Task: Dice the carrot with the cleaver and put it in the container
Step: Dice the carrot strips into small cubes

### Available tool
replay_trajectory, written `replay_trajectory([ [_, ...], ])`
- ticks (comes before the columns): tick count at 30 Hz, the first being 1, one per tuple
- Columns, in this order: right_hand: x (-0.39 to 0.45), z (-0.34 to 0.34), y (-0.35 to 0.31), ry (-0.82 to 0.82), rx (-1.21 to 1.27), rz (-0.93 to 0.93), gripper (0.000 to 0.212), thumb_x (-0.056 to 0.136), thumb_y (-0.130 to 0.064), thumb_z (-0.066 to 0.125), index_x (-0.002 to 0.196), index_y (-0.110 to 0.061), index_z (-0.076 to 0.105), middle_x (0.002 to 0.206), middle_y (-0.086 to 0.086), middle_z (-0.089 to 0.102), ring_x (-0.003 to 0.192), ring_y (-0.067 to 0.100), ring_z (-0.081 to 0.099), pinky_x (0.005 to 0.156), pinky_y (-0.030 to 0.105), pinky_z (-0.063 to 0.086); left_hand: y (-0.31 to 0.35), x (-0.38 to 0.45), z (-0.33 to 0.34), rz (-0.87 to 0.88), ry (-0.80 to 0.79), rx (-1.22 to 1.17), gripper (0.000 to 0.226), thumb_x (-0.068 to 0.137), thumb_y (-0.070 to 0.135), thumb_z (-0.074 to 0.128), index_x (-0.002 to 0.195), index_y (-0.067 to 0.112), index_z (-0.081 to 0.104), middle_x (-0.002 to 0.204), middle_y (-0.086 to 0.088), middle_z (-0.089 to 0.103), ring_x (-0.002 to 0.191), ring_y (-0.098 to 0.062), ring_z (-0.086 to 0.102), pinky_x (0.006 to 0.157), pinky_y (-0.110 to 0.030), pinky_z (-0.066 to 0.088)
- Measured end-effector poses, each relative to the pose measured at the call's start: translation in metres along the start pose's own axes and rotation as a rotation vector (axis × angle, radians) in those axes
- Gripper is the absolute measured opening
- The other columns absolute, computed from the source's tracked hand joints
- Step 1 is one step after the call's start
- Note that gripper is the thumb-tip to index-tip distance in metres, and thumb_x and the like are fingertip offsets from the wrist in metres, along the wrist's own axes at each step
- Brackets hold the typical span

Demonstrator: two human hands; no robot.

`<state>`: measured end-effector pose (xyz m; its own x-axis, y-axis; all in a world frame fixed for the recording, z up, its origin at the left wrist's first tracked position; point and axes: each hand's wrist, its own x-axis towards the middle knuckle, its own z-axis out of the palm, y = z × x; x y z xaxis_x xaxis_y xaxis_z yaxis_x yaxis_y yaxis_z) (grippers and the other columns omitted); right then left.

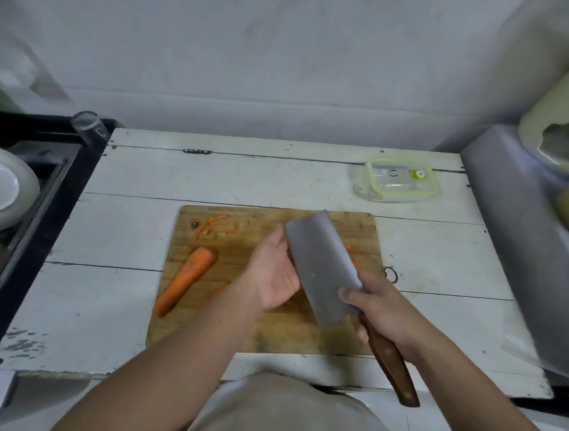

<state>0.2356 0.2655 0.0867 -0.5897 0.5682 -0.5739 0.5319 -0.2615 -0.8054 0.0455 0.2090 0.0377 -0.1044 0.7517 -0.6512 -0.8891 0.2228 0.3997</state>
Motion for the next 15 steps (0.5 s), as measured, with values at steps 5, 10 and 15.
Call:
replay_trajectory([
  [5, 0.003, -0.015, 0.013, 0.084, 0.092, 0.029, 0.011, 0.102, -0.013, 0.053, 0.11, -0.008, 0.059, 0.051, -0.003, 0.06, 0.037, 0.019, 0.044, 0.042, 0.021, 0.036, 0.004, 0.012, 0.01, -0.064, 0.14, 0.2, 0.051, 0.11, 0.038, 0.035, 0.135, -0.001, 0.056, 0.118, -0.017, 0.065, 0.106, -0.03, 0.066, 0.089, -0.043, 0.055],
  [10, 0.004, -0.035, 0.029, 0.209, 0.08, 0.026, 0.016, 0.1, -0.014, 0.051, 0.113, -0.011, 0.061, 0.058, 0.008, 0.058, 0.041, 0.024, 0.046, 0.043, 0.025, 0.037, 0.006, 0.016, 0.027, 0.078, 0.138, 0.603, 0.061, 0.099, 0.038, 0.055, 0.146, 0.0, 0.048, 0.127, -0.017, 0.063, 0.117, -0.026, 0.058, 0.112, -0.038, 0.041],
  [15, 0.002, -0.041, 0.028, 0.297, -0.011, 0.002, 0.011, 0.097, -0.009, 0.049, 0.104, -0.01, 0.058, 0.044, -0.001, 0.054, 0.037, 0.023, 0.048, 0.041, 0.023, 0.037, 0.01, 0.022, 0.029, 0.097, 0.012, 0.945, 0.07, 0.098, 0.074, 0.028, 0.141, 0.027, 0.06, 0.165, -0.001, 0.032, 0.156, -0.023, 0.017, 0.127, -0.051, 0.005],
])
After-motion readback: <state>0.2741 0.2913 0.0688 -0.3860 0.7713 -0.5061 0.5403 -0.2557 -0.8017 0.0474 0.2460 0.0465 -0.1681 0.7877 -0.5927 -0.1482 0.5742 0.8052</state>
